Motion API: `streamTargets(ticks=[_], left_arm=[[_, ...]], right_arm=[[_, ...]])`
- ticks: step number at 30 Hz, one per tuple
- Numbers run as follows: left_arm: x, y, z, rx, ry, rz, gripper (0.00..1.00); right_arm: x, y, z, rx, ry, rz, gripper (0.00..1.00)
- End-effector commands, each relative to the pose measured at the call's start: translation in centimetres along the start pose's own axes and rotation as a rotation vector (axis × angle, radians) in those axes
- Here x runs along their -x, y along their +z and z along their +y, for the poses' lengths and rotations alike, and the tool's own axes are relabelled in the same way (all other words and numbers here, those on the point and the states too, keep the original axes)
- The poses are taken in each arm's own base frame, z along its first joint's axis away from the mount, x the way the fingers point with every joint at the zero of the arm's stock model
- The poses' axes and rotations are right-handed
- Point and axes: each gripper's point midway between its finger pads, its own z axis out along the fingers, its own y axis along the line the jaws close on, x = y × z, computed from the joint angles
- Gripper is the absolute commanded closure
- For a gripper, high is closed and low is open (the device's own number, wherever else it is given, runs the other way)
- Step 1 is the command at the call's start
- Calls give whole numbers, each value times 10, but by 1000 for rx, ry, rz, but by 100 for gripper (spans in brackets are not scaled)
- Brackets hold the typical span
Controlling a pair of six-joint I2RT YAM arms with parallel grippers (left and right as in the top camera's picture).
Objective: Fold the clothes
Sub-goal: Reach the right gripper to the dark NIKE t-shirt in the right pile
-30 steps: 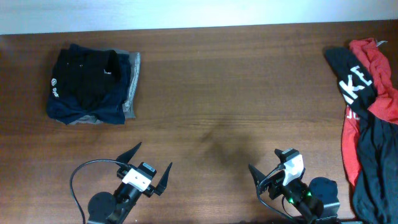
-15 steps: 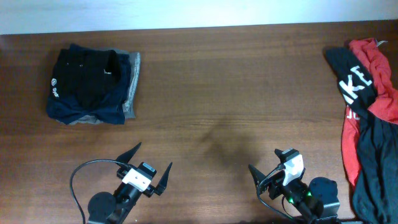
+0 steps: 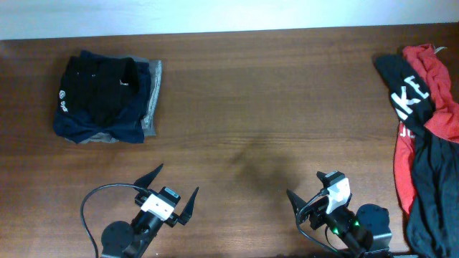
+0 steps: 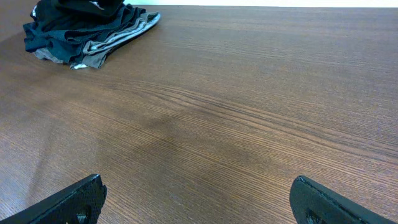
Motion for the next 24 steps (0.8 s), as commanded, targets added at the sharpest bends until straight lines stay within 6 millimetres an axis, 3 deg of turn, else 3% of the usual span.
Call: streamTargets(ticks=[1, 4, 7, 9, 10, 11, 12, 17, 20, 21, 24], left_arm=[[1, 1, -4, -17, 11, -21, 1], [0, 1, -12, -62, 7, -19, 1], [5, 0, -13, -75, -81, -36, 1], [30, -5, -10, -81, -239, -94, 1], [41, -8, -10, -89, -250, -120, 1], [69, -17, -6, -87, -234, -182, 1], [83, -22, -3, -78, -225, -200, 1], [117, -23, 9, -70, -254, -105, 1], [125, -10, 16, -87, -263, 24, 1], [132, 2, 22, -101, -276, 111, 1], [140, 28, 33, -133, -300, 279, 1]], right_arm=[[0, 0, 0, 0, -1, -8, 1], [-1, 0, 0, 3, 1, -4, 1], [9, -1, 18, 111, 66, -36, 1], [41, -11, 42, 245, 65, -142, 1], [49, -14, 44, 250, 69, -163, 1], [75, -27, 49, 252, 54, -229, 1], [88, -33, 48, 231, 44, -257, 1], [153, -65, 29, 22, -6, -325, 1], [167, -66, 5, -129, 42, -227, 1], [169, -61, -14, -231, 87, -122, 1], [173, -46, -28, -286, 141, 59, 1]])
